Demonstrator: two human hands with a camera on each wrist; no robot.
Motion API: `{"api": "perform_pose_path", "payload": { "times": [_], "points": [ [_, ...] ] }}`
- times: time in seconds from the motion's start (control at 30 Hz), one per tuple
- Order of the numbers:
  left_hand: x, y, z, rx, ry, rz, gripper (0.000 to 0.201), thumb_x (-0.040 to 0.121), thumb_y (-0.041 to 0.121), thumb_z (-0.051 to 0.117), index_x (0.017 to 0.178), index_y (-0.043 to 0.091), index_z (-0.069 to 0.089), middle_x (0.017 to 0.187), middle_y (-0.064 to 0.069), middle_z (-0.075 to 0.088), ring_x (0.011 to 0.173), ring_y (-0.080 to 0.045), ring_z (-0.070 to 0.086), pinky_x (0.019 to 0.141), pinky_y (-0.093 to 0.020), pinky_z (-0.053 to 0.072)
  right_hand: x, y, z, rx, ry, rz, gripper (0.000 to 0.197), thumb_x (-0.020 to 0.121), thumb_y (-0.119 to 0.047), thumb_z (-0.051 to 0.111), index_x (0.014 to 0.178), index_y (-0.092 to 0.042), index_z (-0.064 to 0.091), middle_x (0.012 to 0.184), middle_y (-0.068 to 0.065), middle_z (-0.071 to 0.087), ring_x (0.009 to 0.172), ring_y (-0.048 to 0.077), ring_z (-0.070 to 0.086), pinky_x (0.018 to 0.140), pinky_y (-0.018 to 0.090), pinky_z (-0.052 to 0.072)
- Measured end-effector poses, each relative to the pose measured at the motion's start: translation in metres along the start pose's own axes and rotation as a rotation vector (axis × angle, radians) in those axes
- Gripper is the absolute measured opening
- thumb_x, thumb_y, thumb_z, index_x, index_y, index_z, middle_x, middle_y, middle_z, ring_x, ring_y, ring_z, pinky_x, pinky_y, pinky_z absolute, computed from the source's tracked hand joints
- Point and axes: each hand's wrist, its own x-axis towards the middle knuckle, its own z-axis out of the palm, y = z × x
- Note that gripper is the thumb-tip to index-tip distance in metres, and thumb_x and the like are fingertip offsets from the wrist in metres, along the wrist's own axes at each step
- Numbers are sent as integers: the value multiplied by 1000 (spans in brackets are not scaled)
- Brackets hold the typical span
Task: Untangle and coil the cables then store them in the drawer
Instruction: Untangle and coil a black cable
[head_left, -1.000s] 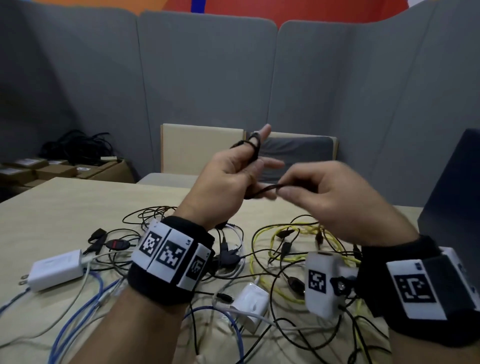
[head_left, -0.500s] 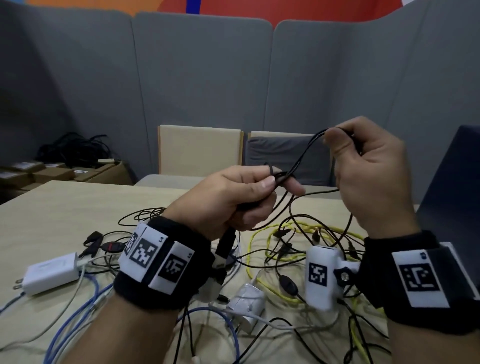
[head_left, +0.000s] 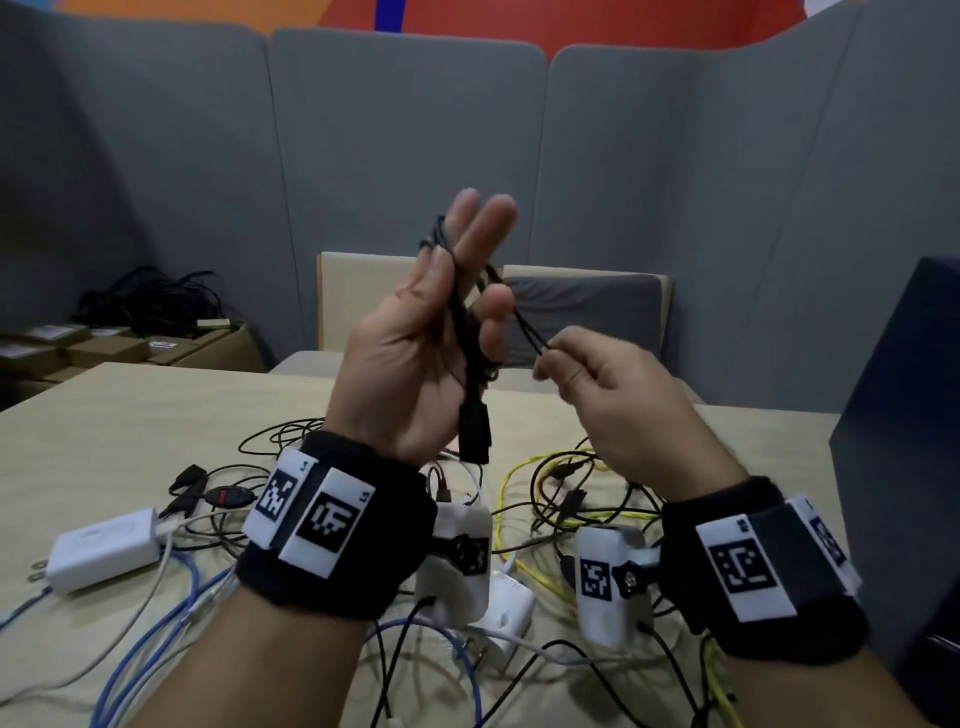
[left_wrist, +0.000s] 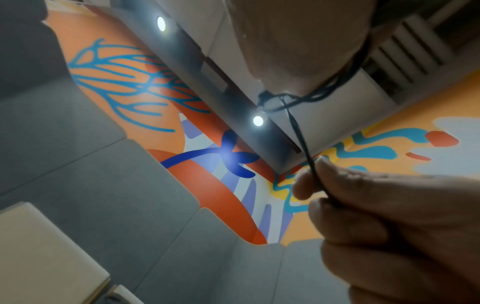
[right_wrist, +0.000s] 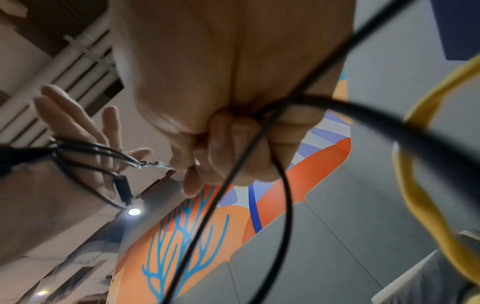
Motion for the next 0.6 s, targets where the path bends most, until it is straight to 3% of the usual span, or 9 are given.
{"api": "perform_pose_path", "payload": {
  "times": [0.1, 0.17, 0.23, 0.3, 0.4, 0.5, 0.6],
  "points": [
    [3, 0, -1, 161, 227, 205, 35, 97, 17, 37, 131, 16, 44, 107, 2, 72, 76, -15, 71, 66, -26, 59, -2, -3, 0, 7, -129, 8, 18, 97, -29, 57, 79, -28, 61, 66, -8, 56, 64, 8, 48, 61, 26, 39],
    [6, 0, -4, 246, 311, 334, 29, 102, 16, 31, 128, 18, 43, 104, 3, 72, 77, -16, 71, 69, -30, 59, -5, -8, -1, 13, -208, 3, 18, 96, -28, 59, 78, -30, 61, 68, -9, 59, 65, 5, 49, 63, 25, 41],
    [8, 0, -7, 310, 375, 417, 33, 104, 16, 28, 136, 18, 39, 104, 3, 72, 82, -20, 71, 75, -35, 59, -6, -12, -3, 9, -266, -8, 14, 94, -27, 61, 81, -27, 63, 72, 0, 61, 64, 7, 49, 63, 30, 43],
    [8, 2, -8, 386, 427, 484, 43, 105, 16, 29, 147, 19, 30, 108, 5, 71, 90, -24, 71, 81, -38, 58, -7, -14, -5, 11, -327, 0, 7, 92, -25, 64, 85, -25, 64, 72, 4, 59, 57, 5, 47, 57, 28, 43],
    [8, 2, -10, 587, 470, 550, 50, 105, 14, 31, 152, 27, 20, 117, 6, 67, 100, -26, 69, 87, -40, 55, -8, -14, -6, 46, -430, 40, 8, 89, -20, 67, 87, -26, 61, 66, -4, 53, 57, 8, 51, 57, 36, 50],
    [7, -3, -11, 900, 478, 584, 55, 104, 11, 35, 153, 24, 14, 122, 4, 64, 102, -22, 68, 93, -36, 52, -8, -13, -10, 76, -386, 29, 9, 91, -19, 65, 86, -24, 61, 62, -9, 54, 53, 8, 50, 54, 34, 48],
    [8, -10, -18, 1188, 403, 579, 59, 102, 10, 39, 153, 22, 13, 117, -4, 65, 99, -14, 68, 93, -37, 52, -7, -12, -19, 104, -199, -68, 8, 93, -19, 62, 86, -22, 64, 66, -8, 59, 55, 3, 47, 56, 30, 40]
  ]
}}
